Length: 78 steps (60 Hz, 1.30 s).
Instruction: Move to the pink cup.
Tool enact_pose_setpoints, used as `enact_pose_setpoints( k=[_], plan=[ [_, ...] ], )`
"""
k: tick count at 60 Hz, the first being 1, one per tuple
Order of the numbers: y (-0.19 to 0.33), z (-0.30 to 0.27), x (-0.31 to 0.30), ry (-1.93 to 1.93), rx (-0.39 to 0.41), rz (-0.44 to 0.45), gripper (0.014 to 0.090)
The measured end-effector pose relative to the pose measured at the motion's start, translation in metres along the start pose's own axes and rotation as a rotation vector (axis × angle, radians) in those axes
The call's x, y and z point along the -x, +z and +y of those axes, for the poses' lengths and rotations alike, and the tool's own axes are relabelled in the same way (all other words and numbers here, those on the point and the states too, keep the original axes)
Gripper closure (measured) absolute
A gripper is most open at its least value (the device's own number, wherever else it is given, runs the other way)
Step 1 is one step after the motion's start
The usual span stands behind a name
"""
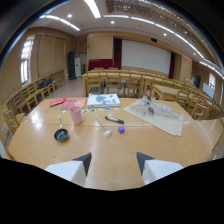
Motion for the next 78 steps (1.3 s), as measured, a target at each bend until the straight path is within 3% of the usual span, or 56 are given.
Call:
enact_pose_setpoints(
  k=[15, 26, 46, 58, 78],
  plan=[
    [-0.027, 0.006, 0.021, -0.020, 0.004, 0.055, 0.0194],
    [-0.052, 0.021, 0.070, -0.015, 0.014, 0.071, 0.0193],
    [-0.040, 0.001, 0.170, -0.031, -0.005, 0.012, 0.0189],
    [0.027, -0.038, 0.202, -0.035, -0.032, -0.020, 0.0187],
    [0.223, -0.088, 0.218, 0.001, -0.006, -0.049, 0.0193]
  ],
)
